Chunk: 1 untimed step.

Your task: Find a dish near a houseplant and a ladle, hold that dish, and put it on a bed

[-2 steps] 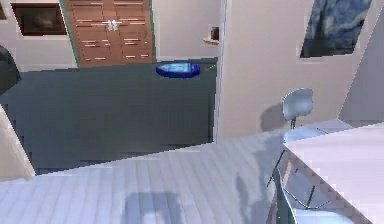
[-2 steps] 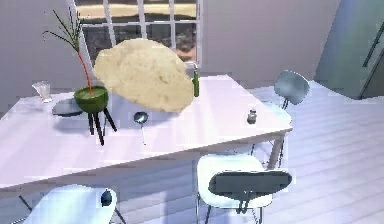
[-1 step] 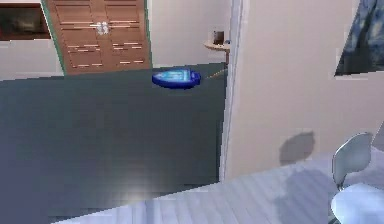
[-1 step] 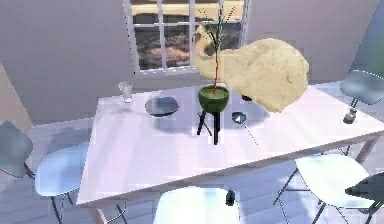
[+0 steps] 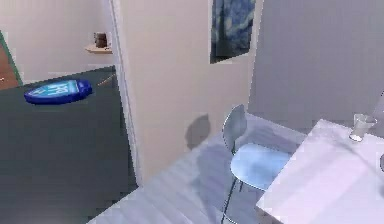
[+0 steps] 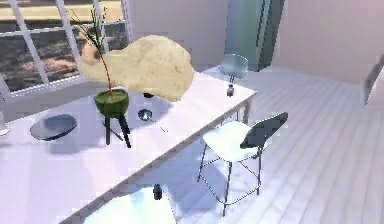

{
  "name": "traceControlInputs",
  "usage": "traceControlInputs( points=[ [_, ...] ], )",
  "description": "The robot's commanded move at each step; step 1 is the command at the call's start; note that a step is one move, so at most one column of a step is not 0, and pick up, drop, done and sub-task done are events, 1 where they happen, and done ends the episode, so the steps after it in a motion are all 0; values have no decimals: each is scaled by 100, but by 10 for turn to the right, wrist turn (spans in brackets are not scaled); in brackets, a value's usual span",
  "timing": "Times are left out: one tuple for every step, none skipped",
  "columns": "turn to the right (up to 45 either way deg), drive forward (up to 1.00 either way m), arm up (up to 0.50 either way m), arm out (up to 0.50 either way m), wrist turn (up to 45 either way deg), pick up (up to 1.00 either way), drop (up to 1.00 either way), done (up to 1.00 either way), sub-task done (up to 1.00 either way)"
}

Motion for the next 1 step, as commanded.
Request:
traceControlInputs(
  points=[
    [0,55,0,0,0,0,0,0,0]
  ],
)
